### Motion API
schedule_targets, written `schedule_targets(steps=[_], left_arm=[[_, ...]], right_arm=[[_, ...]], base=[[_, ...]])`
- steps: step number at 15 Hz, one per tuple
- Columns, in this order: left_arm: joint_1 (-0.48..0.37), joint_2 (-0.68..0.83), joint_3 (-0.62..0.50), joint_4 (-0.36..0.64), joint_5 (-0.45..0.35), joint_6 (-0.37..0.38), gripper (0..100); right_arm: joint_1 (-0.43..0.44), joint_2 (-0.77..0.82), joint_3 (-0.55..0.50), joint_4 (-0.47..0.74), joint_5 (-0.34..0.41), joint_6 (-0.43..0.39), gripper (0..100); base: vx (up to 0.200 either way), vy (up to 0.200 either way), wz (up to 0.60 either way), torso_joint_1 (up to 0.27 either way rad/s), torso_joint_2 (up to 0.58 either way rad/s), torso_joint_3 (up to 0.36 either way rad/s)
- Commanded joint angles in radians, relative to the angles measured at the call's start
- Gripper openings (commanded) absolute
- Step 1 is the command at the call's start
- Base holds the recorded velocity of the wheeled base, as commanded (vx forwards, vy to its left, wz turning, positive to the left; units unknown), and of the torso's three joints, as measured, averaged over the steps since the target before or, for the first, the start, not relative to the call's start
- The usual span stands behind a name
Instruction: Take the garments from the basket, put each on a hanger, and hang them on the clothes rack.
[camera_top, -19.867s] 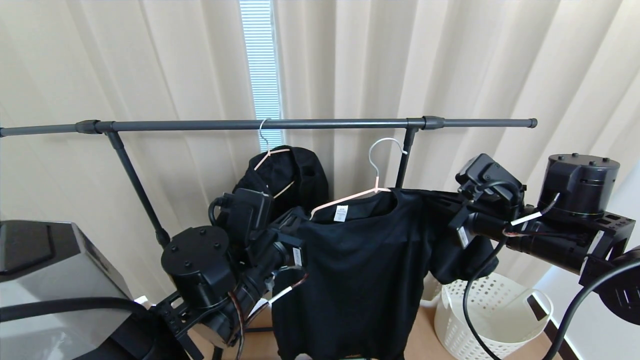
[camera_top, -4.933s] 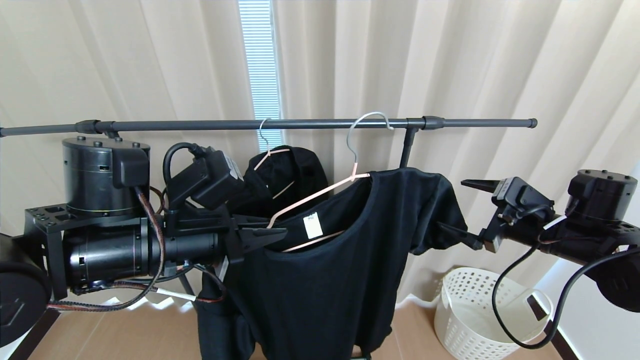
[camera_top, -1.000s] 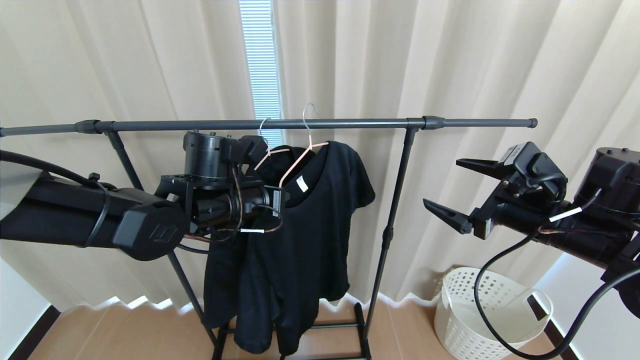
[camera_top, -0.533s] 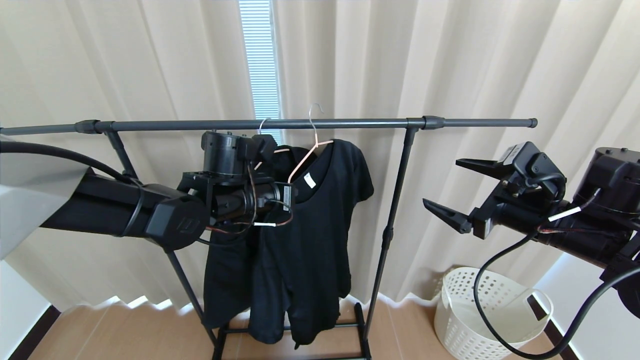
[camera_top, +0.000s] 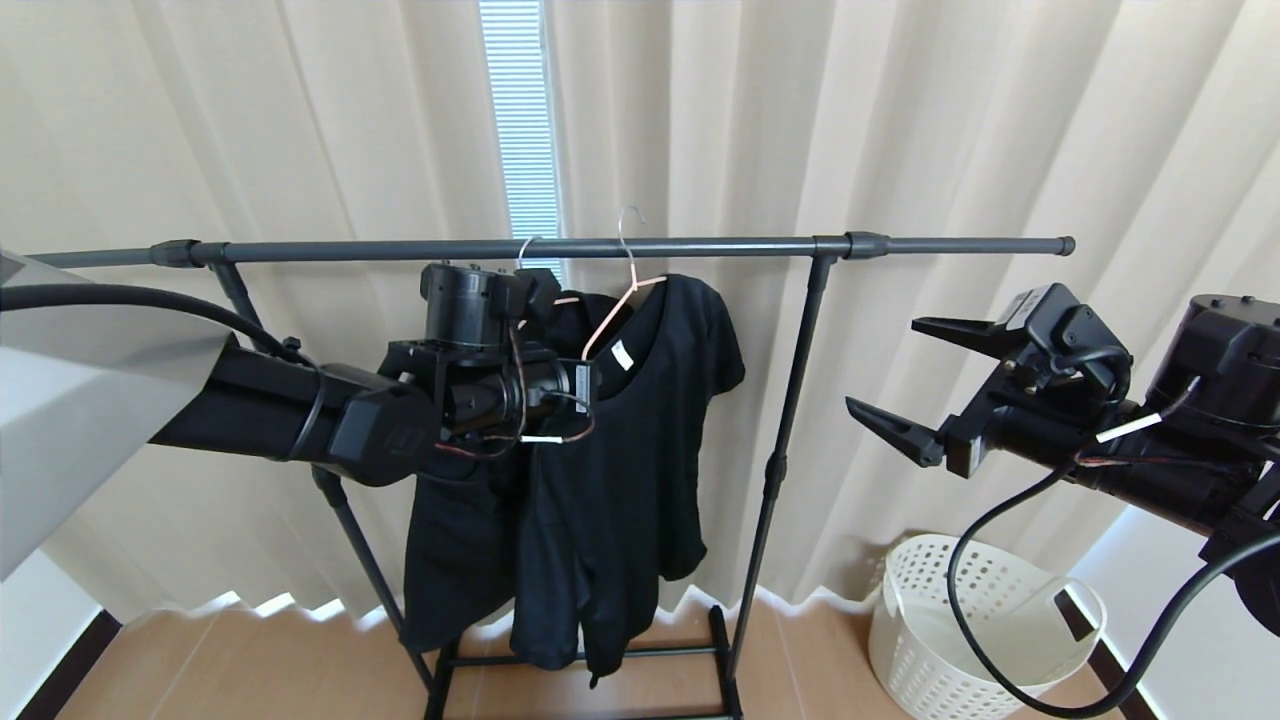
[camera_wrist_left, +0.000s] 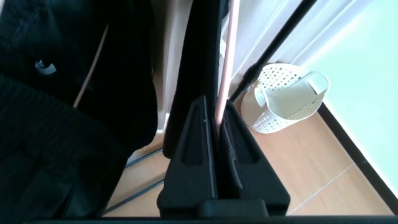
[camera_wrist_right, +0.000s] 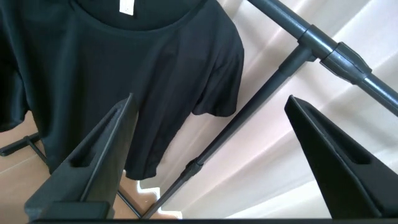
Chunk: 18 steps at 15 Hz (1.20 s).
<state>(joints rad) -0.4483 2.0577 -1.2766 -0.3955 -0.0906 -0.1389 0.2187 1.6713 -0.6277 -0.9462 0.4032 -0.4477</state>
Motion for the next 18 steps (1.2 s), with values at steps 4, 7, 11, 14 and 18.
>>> schedule_targets(steps=[4,7,11,14,18], left_arm=[[-0.001,0.029,0.003,0.0,0.0,-0.001,0],[-0.001,0.027,0.008,0.001,0.002,0.001,0],[-0.001,0.022,0.023,0.0,0.002,0.001,0],[-0.001,0.022,0.028,0.0,0.002,0.001,100],[-0.001,0.016,0.029,0.003,0.002,0.007,100]], right_arm=[[-0.001,0.004,0.0,0.0,0.0,0.0,100],[0.001,0.005,0.0,0.0,0.0,0.0,100],[0.001,0.005,0.0,0.0,0.0,0.0,100],[-0.001,0.005,0.0,0.0,0.0,0.0,100],[-0.001,0.005,0.0,0.0,0.0,0.0,100]], base=[[0.0,0.0,0.0,0.0,0.0,0.0],[0.0,0.0,0.0,0.0,0.0,0.0],[0.0,0.0,0.0,0.0,0.0,0.0],[0.0,0.0,0.0,0.0,0.0,0.0],[0.0,0.0,0.0,0.0,0.0,0.0]])
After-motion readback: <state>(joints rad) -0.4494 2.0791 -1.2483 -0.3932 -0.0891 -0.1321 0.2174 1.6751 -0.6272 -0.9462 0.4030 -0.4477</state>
